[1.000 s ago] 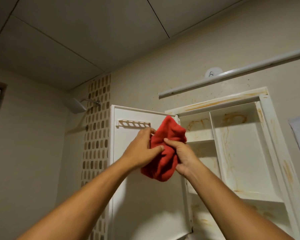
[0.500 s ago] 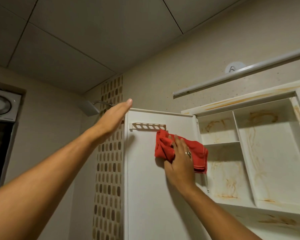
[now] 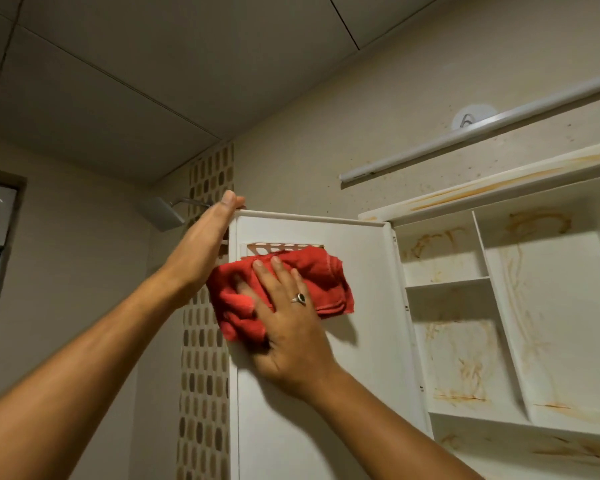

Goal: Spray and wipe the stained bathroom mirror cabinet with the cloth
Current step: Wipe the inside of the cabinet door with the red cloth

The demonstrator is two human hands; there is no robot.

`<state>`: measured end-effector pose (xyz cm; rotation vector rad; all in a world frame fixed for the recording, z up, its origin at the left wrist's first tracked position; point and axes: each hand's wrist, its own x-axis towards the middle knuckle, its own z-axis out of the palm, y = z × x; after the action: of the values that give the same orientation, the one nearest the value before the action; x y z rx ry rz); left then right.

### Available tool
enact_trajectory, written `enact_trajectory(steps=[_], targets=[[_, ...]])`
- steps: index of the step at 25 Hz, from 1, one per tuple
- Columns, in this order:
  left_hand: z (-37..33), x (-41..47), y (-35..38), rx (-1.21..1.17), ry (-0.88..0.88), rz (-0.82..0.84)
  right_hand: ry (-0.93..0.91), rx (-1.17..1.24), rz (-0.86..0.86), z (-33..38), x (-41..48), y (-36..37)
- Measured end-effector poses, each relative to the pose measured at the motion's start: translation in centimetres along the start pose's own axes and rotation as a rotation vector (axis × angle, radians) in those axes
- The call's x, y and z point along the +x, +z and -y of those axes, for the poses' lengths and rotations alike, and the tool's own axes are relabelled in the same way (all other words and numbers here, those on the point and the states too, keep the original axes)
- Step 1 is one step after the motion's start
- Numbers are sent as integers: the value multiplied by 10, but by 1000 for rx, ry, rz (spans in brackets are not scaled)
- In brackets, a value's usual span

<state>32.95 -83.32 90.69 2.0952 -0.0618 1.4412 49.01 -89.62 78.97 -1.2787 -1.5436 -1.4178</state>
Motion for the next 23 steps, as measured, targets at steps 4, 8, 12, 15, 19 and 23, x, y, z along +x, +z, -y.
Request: enact_trajectory(steps=[4,8,12,15,19,23], targets=[[9,1,3,15,17,-15,143,112,-63,-75,-36,-25],[10,1,3,23,45,6,479,170,-194,-120,-34,-37],[11,2,1,34,53,24,555,174,-236,-116,-45,-25],[6,-2,2,8,47,61,605,192,-231,-85,-87,-16],[-4,-8,-2,20,27,112,433,20,-111,-29,-43,-5],[-5,-27,-11,-87,21,146,295,-123,-87,12,-4,11]])
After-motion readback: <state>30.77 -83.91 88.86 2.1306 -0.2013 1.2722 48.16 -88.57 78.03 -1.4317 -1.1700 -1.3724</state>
